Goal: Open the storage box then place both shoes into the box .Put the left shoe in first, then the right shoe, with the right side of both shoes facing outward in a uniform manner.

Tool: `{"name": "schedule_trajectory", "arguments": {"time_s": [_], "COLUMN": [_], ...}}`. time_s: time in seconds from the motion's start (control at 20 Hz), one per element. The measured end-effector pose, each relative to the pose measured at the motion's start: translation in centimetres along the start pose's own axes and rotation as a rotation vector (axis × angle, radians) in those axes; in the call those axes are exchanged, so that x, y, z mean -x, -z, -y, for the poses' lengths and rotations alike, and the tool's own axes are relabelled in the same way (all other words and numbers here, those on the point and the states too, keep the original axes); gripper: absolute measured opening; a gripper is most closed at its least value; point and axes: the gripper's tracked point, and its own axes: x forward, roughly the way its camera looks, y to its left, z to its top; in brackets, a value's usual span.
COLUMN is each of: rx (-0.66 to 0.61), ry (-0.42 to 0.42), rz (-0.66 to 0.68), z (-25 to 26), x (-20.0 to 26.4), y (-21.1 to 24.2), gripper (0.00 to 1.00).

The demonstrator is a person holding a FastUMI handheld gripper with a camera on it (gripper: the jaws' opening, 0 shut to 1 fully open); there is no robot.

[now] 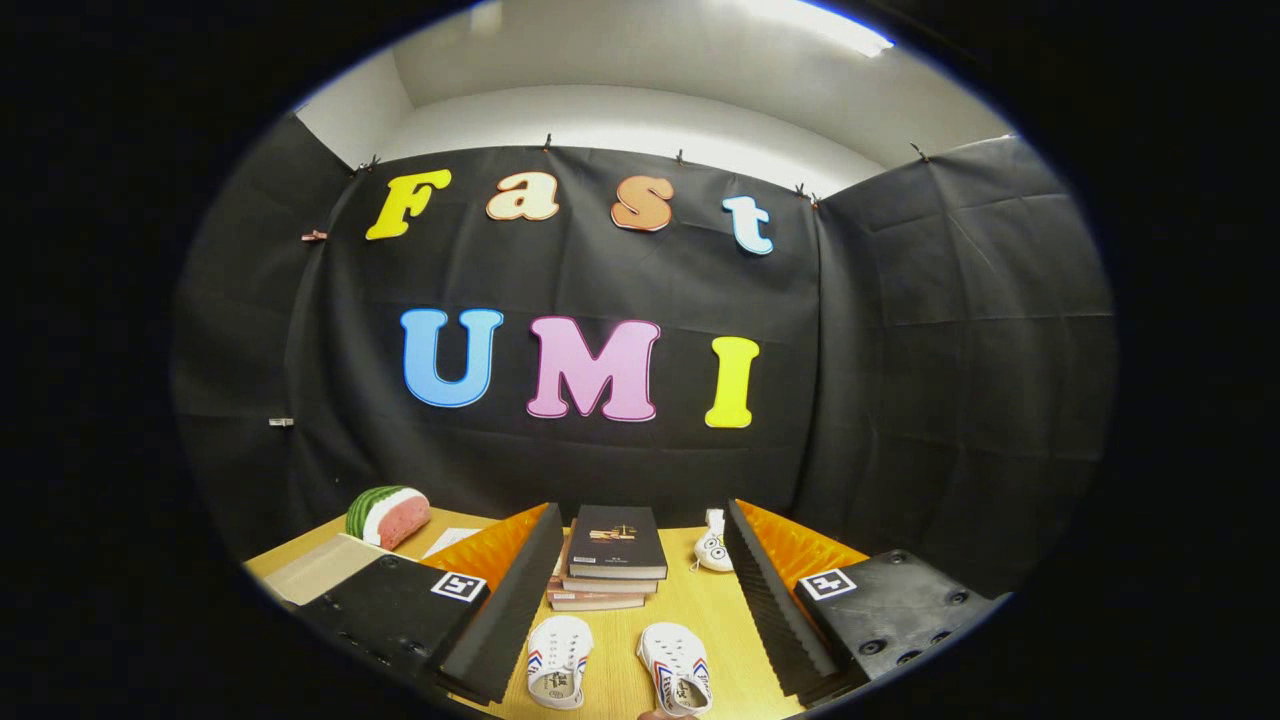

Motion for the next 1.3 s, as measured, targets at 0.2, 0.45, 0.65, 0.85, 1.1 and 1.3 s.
{"name": "schedule_trajectory", "arguments": {"time_s": [0.2, 0.45, 0.65, 0.85, 1.1, 1.3], "rx": [0.0, -0.008, -0.006, -0.026, -0.092, -0.163], "ry": [0.024, 0.038, 0.036, 0.013, -0.066, -0.147], "rz": [-0.014, -0.028, -0.067, -0.098, -0.177, -0.296], "z": [0.8, 1.6, 1.7, 1.3, -1.3, -4.2], "x": [0.1, 0.1, -0.2, -0.1, -0.6, -0.9], "y": [0.5, 1.0, 1.7, 1.8, 3.1, 5.5], "gripper": [0.97, 0.97, 0.97, 0.97, 0.97, 1.0]}}
